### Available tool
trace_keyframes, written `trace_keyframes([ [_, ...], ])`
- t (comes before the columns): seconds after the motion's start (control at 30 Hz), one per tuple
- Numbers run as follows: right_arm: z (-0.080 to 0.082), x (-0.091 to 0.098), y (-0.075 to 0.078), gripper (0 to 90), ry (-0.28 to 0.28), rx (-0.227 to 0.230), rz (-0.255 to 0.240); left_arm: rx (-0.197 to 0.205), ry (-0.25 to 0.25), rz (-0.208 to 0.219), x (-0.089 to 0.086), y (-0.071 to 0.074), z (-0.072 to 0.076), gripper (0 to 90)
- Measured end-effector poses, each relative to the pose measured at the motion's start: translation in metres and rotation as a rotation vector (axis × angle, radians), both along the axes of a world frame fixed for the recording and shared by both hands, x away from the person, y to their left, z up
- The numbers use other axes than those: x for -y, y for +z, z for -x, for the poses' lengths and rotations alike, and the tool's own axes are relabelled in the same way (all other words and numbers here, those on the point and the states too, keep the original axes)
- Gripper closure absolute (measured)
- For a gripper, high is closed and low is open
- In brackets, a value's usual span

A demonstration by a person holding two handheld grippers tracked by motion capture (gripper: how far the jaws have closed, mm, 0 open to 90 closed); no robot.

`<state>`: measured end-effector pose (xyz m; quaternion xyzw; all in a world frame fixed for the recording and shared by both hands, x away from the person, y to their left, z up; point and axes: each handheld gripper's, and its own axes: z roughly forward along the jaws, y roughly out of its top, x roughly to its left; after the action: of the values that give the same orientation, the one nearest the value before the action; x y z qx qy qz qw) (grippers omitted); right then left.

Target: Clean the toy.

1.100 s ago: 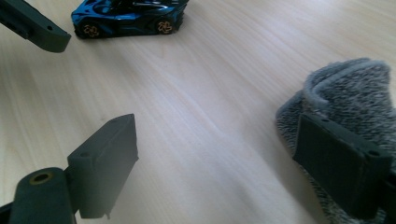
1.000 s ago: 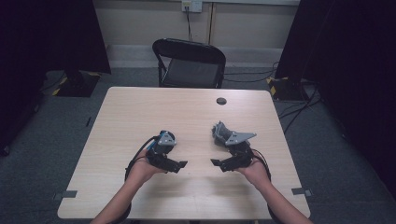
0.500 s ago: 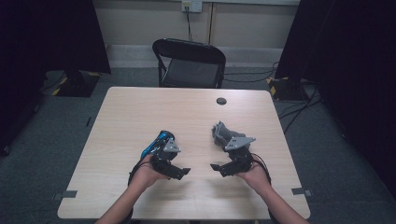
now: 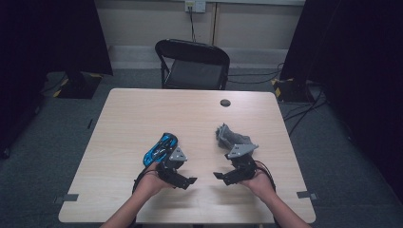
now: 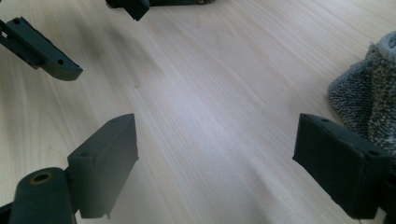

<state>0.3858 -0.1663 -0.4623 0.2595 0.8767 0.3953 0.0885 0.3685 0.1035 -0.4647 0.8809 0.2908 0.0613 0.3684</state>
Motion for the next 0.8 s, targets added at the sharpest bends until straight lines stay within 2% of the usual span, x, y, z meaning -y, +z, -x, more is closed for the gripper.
trace_keyframes([
  [0.53, 0.009, -0.001, -0.011, 13.2, 0.017, -0.014, 0.009, -0.006, -0.044, -0.002, 0.011, -0.011, 0.011, 15.1],
  [0.8, 0.013, -0.003, -0.017, 13.2, 0.027, -0.021, 0.015, -0.003, -0.049, 0.005, 0.011, -0.014, 0.015, 15.1],
])
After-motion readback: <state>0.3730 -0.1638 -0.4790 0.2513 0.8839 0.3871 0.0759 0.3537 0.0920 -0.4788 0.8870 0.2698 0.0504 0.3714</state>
